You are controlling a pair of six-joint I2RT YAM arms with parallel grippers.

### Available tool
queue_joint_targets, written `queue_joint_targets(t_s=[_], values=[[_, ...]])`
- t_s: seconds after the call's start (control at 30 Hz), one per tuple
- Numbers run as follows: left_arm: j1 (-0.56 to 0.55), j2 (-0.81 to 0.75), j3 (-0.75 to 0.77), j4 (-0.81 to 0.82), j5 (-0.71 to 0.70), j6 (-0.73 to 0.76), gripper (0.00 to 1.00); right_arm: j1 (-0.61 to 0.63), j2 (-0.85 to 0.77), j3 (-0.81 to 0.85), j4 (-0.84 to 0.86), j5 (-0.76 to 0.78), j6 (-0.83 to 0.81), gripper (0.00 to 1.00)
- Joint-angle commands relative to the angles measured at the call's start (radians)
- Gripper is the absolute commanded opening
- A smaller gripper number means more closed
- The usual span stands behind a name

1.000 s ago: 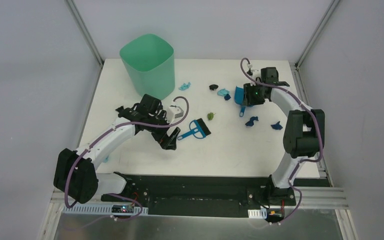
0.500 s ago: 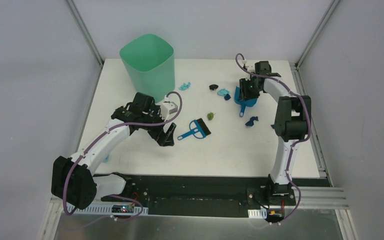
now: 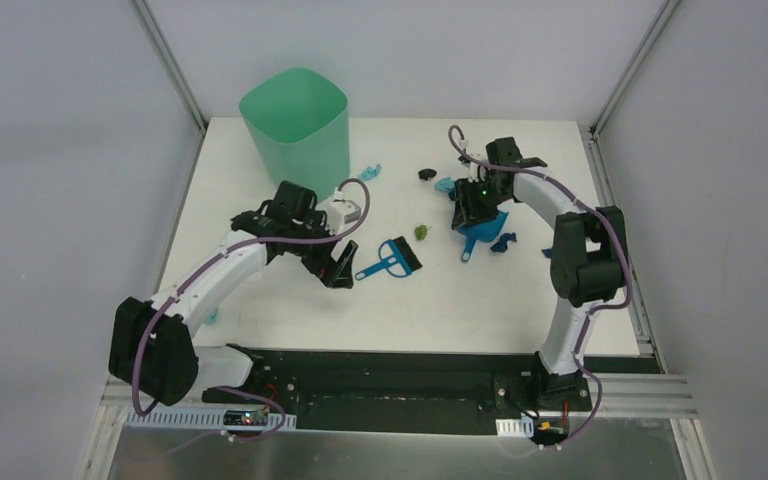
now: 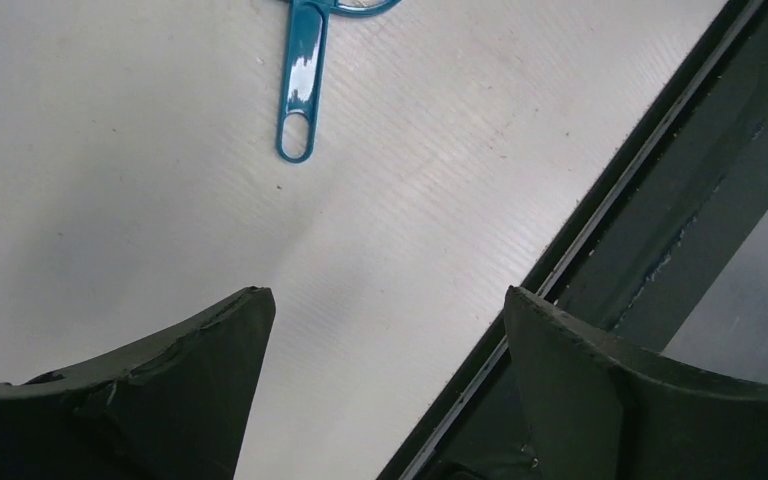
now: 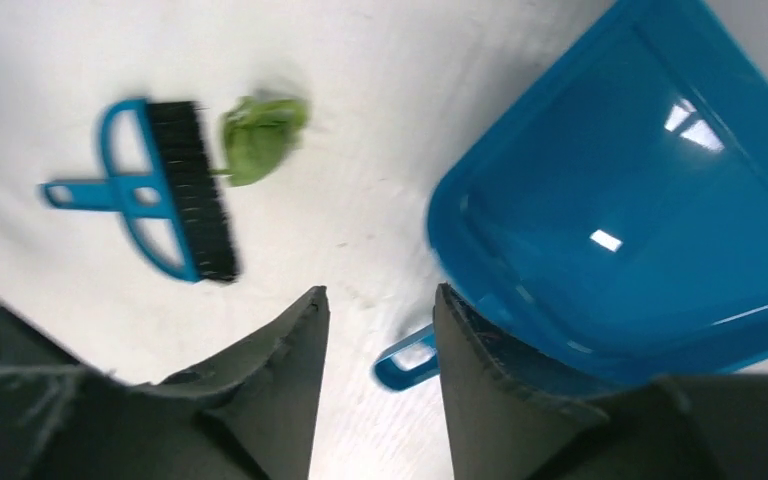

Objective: Sweep away the paper scraps from the table

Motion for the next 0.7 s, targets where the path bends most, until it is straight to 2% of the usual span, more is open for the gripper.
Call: queue_joint_targets(t_s=[0.0,0.07,0.2,0.3,0.33,0.43,0.57,0.67], values=[[-0.089,0.096,0.132,0.056,-0.106,-0.058,0.88,-0.009,-0.161,0.031,-0.042,-0.14,0.096,0.51],[-0.135,0.157,0.222,0.041,-0.165,-0.082,0.88,-0.042,-0.211,0.049,-0.049,-0.122,0.118,0.59],[-0.196,0.303,0.432,-0.007,-0.223,-0.151,0.91,-0.197,-0.32,0.059,-0.054,-0.157,0.16,0.67],[-0.258,0.408,0.547,-0.012,-0.325,-0.197,0.94,-0.351,-0.427,0.001,-0.063,-0.2,0.178,0.69],[-0.281,0.443,0.584,-0.005,-0.337,-0.2,0.98,-0.395,-0.468,-0.028,-0.065,-0.206,0.168,0.69],[-0.353,0.544,0.663,0.061,-0.345,-0.205,0.99,-0.478,-0.614,-0.164,-0.055,-0.195,0.131,0.69],[-0.391,0.669,0.764,0.132,-0.293,-0.248,0.92,-0.513,-0.752,-0.335,0.007,-0.209,0.112,0.7],[-0.402,0.757,0.818,0.174,-0.38,-0.394,0.82,-0.526,-0.83,-0.431,0.08,-0.162,0.107,0.72]])
